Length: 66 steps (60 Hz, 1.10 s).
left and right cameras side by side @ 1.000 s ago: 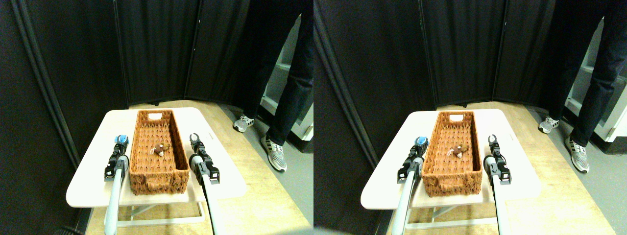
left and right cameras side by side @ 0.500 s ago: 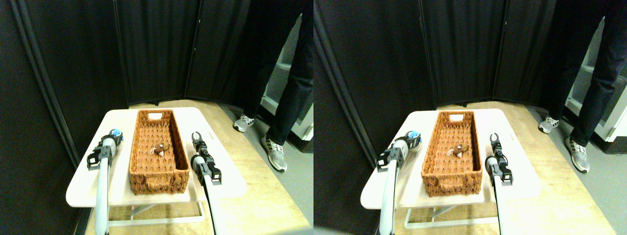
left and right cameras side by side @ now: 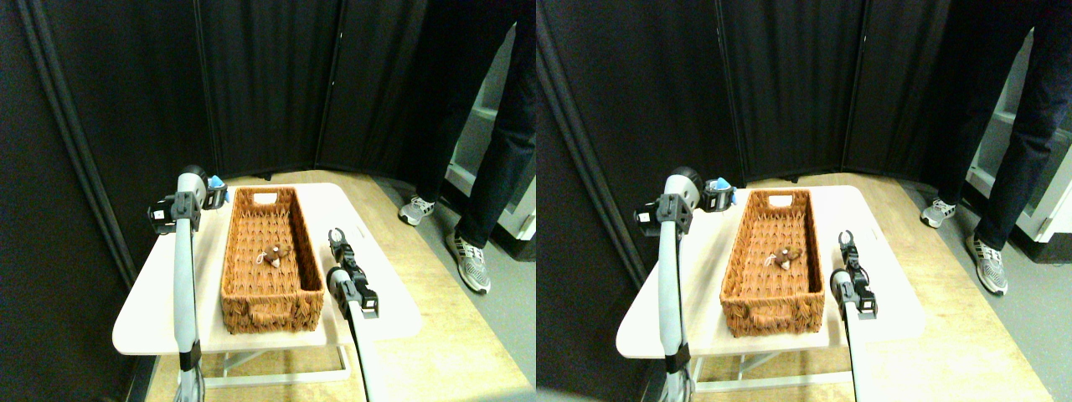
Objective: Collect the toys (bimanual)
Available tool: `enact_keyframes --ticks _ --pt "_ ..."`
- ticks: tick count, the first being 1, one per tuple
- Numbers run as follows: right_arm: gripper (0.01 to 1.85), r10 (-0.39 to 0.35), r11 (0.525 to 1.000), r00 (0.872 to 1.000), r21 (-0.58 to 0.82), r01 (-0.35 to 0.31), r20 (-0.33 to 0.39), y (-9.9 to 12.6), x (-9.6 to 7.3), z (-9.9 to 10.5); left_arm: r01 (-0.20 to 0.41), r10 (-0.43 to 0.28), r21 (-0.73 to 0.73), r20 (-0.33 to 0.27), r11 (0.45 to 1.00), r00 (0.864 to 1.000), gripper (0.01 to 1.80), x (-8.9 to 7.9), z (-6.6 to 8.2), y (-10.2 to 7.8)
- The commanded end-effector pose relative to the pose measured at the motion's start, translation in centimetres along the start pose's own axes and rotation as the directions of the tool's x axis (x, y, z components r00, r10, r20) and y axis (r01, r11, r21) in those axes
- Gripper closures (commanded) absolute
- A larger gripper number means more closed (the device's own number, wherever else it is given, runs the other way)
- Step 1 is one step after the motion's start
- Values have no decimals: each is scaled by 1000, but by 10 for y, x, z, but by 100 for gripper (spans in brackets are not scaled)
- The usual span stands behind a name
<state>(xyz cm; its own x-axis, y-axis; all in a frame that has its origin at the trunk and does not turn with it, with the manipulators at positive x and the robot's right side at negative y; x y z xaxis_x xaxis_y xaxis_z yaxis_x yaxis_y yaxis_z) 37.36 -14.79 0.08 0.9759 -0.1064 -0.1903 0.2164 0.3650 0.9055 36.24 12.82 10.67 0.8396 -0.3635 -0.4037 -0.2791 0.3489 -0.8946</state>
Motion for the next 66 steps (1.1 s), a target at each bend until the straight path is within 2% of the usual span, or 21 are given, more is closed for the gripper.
enact_keyframes --ticks 1,13,17,20,31,47,53,56,58,61,62,66 --pt "185 31 999 999 9 -31 19 6 1 4 23 -23 -33 -8 999 1000 180 2 -11 -13" --pt "185 32 999 999 3 -32 25 7 -2 4 10 -11 -67 -7 998 1000 180 10 -35 -19" --pt "185 30 1000 999 9 -30 30 7 -3 5 1 -1 -74 3 997 1000 180 14 -43 -15" --pt "185 29 1000 999 1 -29 31 7 -4 6 8 -10 -96 -17 995 1000 180 17 -48 -14" --pt "185 39 999 999 6 -39 27 6 -2 8 -13 10 -146 -21 989 1000 180 24 -62 -8" --pt "185 40 999 999 13 -40 29 4 0 7 -43 41 -154 -15 987 999 180 26 -65 -4" --pt "185 39 999 999 6 -39 28 5 1 6 -55 53 -96 -21 994 998 180 27 -62 -2" --pt "185 42 999 999 7 -42 23 5 2 6 -65 63 -84 -25 994 998 169 27 -61 -1" --pt "185 44 999 999 4 -44 21 5 2 6 -79 77 -70 -26 994 997 148 26 -60 0" --pt "185 45 999 999 3 -45 25 6 2 6 -80 78 -75 -26 994 997 140 26 -59 0" --pt "185 45 999 999 -2 -45 25 6 2 6 -86 85 -62 -21 994 996 128 25 -58 0" --pt "185 41 999 999 0 -41 28 6 2 6 -83 82 -59 -21 995 996 120 26 -57 1"
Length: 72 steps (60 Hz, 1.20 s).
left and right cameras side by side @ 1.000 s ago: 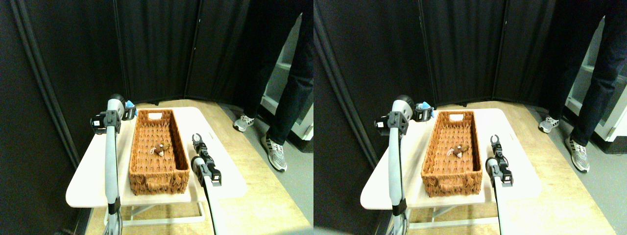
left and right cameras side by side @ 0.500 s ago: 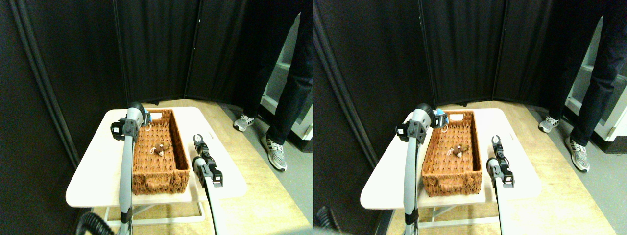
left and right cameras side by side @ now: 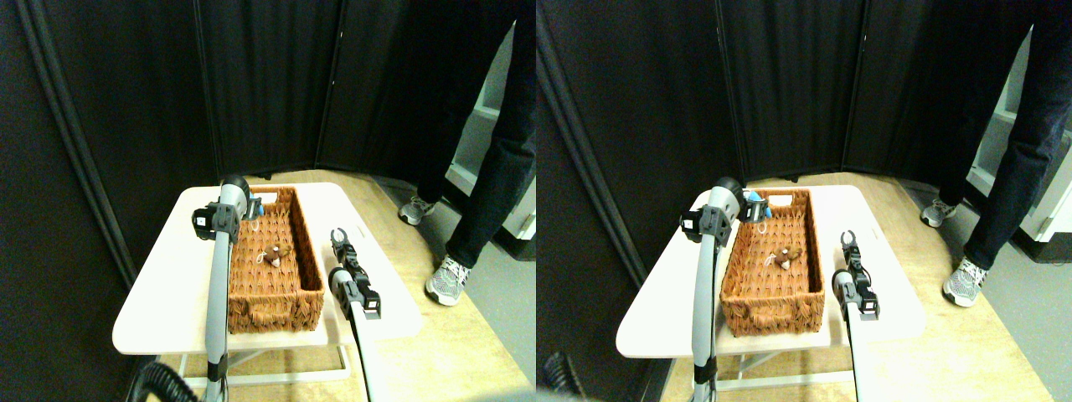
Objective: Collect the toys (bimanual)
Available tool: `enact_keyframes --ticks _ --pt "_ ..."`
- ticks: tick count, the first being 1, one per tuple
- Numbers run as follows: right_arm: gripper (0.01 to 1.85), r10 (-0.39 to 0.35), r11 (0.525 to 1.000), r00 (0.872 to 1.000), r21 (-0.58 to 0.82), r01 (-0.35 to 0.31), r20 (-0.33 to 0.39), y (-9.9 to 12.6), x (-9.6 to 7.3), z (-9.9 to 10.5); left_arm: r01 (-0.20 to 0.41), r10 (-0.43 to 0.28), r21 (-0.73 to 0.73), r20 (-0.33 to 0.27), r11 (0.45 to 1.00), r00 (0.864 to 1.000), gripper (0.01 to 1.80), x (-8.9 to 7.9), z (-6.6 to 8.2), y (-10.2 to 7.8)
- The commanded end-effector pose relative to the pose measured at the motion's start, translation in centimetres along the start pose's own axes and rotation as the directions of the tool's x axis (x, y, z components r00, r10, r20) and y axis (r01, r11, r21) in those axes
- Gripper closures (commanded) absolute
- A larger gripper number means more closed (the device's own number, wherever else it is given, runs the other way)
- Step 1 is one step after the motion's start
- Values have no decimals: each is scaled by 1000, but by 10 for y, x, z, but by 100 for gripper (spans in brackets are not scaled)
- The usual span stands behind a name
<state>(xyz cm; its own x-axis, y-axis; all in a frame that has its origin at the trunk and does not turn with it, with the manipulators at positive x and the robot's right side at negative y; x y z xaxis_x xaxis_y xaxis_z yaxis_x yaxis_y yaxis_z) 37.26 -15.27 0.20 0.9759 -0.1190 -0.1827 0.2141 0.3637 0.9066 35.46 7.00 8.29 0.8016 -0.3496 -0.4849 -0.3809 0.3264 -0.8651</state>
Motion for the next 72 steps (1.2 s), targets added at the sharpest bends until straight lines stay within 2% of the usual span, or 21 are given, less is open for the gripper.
enact_keyframes --ticks 1,13,18,20,26,28,33,38,41,51,52,54,56,62,65,68,72 --pt "185 43 999 999 -1 -43 9 6 4 1 7 -7 2 0 1000 1000 118 2 2 -1" --pt "185 38 999 999 0 -38 12 7 3 0 14 -14 22 -5 1000 1000 101 -5 9 2" --pt "185 38 999 999 -8 -38 13 7 2 0 25 -26 39 2 999 1000 103 -10 14 2" --pt "185 33 999 999 -4 -33 14 7 2 1 34 -34 40 3 999 999 109 -12 18 3" --pt "185 42 999 999 0 -42 6 7 3 2 79 -80 19 43 997 996 140 -18 35 10" --pt "185 44 999 999 1 -44 6 7 3 2 86 -86 22 43 996 995 142 -18 37 11" --pt "185 34 999 999 12 -35 12 7 3 2 97 -105 95 85 991 991 156 -23 56 21" --pt "185 31 999 999 7 -31 16 6 3 2 91 -102 113 94 989 990 160 -26 73 36" --pt "185 31 999 999 6 -32 16 6 3 2 88 -100 116 100 989 990 162 -27 78 42" --pt "185 31 1000 999 5 -31 8 5 5 3 89 -107 101 183 991 977 173 -25 96 76" --pt "185 31 1000 999 5 -31 8 5 5 3 89 -107 101 183 991 977 173 -25 96 76" --pt "185 28 1000 1000 11 -28 6 4 6 2 73 -93 95 230 993 969 174 -25 97 85" --pt "185 30 999 1000 12 -30 4 4 6 2 73 -94 93 235 993 968 174 -25 98 87" --pt "185 32 999 999 3 -32 -1 3 6 2 57 -84 97 303 994 949 177 -24 100 108" --pt "185 32 999 999 1 -32 -4 3 5 3 56 -88 111 313 992 946 178 -24 101 114" --pt "185 31 999 1000 10 -31 -2 4 2 3 62 -98 111 358 992 929 180 -23 99 123" --pt "185 41 999 999 0 -41 -7 5 1 4 59 -97 114 368 992 925 180 -23 98 129"
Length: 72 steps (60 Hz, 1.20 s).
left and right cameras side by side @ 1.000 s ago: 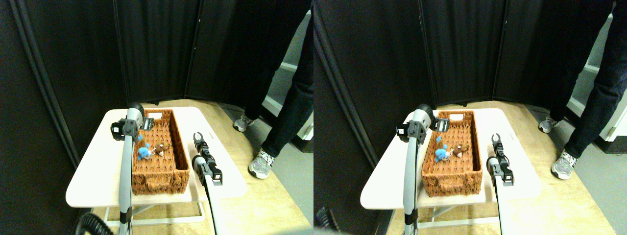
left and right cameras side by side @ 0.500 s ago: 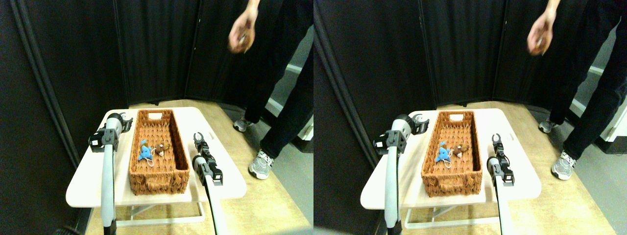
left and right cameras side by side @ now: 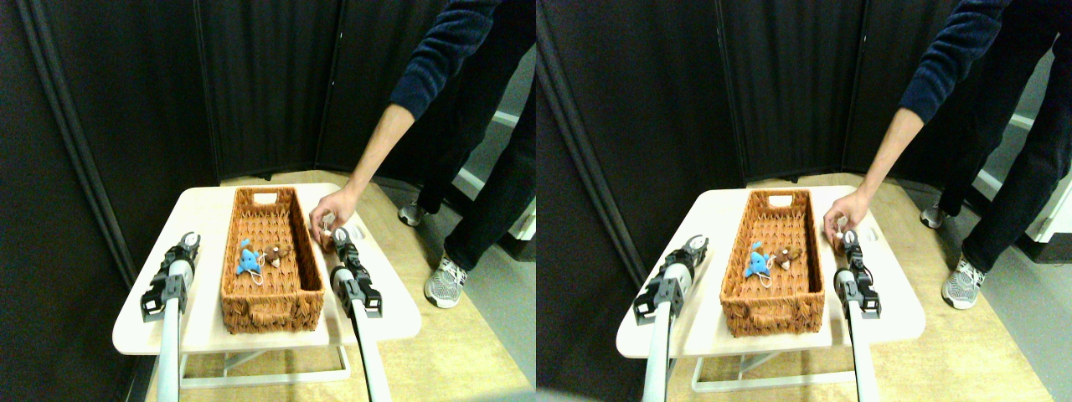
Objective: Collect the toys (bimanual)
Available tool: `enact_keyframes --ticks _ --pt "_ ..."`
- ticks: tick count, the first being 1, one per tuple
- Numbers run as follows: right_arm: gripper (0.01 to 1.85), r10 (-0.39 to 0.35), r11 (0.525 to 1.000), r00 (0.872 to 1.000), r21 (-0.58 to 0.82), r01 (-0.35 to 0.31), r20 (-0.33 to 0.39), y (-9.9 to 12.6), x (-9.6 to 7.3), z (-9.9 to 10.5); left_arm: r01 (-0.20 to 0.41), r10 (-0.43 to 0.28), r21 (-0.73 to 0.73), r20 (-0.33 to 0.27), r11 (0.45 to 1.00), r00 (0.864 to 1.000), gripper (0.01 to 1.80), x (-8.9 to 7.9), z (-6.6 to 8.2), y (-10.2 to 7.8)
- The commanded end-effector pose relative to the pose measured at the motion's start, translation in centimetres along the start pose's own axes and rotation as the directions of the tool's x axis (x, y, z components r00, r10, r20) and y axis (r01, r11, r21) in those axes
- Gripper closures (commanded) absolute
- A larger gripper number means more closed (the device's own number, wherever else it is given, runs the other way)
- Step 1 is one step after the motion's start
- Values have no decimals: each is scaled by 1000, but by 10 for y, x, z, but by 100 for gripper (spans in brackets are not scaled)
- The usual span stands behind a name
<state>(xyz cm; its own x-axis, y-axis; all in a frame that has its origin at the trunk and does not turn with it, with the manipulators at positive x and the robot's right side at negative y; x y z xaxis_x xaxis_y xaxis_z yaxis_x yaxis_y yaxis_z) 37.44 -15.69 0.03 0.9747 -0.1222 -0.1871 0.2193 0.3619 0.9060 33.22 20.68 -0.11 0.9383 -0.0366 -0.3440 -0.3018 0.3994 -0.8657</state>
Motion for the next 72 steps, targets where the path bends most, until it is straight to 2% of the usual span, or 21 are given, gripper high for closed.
enact_keyframes --ticks 1,5,17,22,25,36,46,54,64,68,70,72 --pt "185 53 999 999 1 -53 -12 9 -2 1 24 -24 12 25 1000 999 180 1 -3 5" --pt "185 60 998 998 -22 -60 -17 11 -4 1 39 -39 19 9 999 999 180 2 -6 8" --pt "185 94 995 994 -8 -95 -59 21 -12 3 36 -37 19 47 999 998 180 6 -9 16" --pt "185 89 996 994 8 -89 -68 25 -15 3 28 -28 13 46 1000 999 180 5 -10 15" --pt "185 105 993 992 -39 -108 -74 28 -20 4 19 -19 8 48 1000 999 180 3 -11 14" --pt "185 151 987 984 -38 -155 -91 40 -28 7 31 -32 20 45 999 998 180 3 -11 13" --pt "185 156 987 981 -23 -160 -112 43 -34 9 30 -30 7 48 1000 998 180 1 -12 10" --pt "185 154 986 979 -39 -160 -132 50 -52 10 30 -30 -17 34 999 999 180 4 -11 11" --pt "185 162 986 974 -19 -167 -158 55 -63 9 35 -34 -12 23 999 999 180 4 -13 8" --pt "167 142 990 971 46 -136 -190 54 -68 9 14 -12 -41 39 999 999 180 5 -14 7" --pt "164 138 990 971 59 -128 -195 54 -69 9 15 -14 -41 39 999 999 180 4 -14 7" --pt "149 126 992 971 54 -117 -205 52 -73 8 14 -13 -40 35 999 999 180 5 -14 6"
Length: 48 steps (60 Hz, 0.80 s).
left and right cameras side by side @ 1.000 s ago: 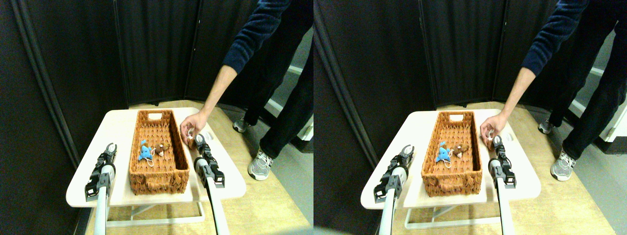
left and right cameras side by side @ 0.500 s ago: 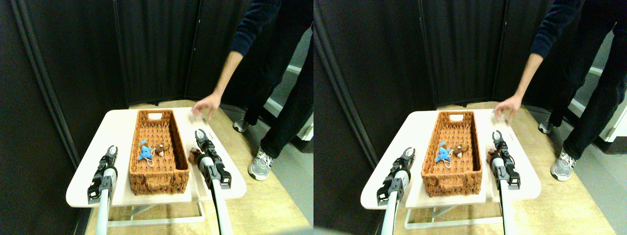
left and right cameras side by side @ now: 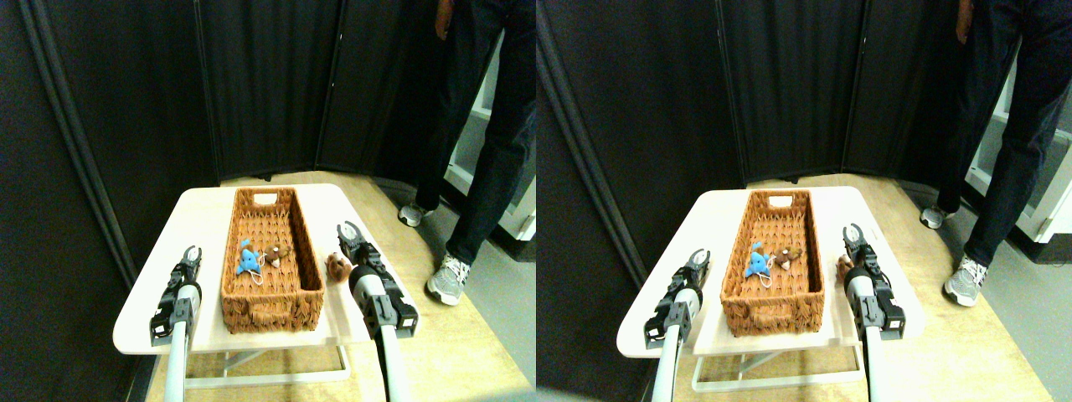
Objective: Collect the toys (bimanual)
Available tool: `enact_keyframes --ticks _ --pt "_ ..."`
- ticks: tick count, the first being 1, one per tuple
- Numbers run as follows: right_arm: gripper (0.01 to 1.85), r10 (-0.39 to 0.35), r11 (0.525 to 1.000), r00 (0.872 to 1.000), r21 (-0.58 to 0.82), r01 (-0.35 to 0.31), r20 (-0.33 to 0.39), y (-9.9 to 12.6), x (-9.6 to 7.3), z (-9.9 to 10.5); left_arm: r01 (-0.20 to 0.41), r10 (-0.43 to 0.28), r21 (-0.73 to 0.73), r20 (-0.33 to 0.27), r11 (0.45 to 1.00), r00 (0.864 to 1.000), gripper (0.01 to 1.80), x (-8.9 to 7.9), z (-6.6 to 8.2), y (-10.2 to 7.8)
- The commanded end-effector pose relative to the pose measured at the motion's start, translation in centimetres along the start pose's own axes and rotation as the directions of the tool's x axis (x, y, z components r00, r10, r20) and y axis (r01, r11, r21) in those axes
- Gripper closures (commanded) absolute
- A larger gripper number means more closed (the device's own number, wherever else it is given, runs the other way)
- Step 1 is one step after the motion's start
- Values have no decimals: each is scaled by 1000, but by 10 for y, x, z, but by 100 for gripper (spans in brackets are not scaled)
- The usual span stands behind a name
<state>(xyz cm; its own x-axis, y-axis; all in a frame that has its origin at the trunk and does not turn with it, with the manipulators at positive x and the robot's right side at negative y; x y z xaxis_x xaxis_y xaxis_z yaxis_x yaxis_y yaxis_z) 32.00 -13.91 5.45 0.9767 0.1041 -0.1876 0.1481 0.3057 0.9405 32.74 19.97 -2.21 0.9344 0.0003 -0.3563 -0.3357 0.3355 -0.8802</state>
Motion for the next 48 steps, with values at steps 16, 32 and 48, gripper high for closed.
enact_keyframes --ticks 16,32,48 --pt "113 22 996 997 87 -15 -79 -12 -6 -7 45 -45 18 -5 999 999 180 4 0 -13" --pt "100 -33 992 990 113 48 -135 -41 9 -10 39 -39 23 -20 999 999 180 4 -2 -12" --pt "107 -167 971 983 161 179 -81 -76 35 -5 52 -52 20 -20 998 998 179 2 1 -11"
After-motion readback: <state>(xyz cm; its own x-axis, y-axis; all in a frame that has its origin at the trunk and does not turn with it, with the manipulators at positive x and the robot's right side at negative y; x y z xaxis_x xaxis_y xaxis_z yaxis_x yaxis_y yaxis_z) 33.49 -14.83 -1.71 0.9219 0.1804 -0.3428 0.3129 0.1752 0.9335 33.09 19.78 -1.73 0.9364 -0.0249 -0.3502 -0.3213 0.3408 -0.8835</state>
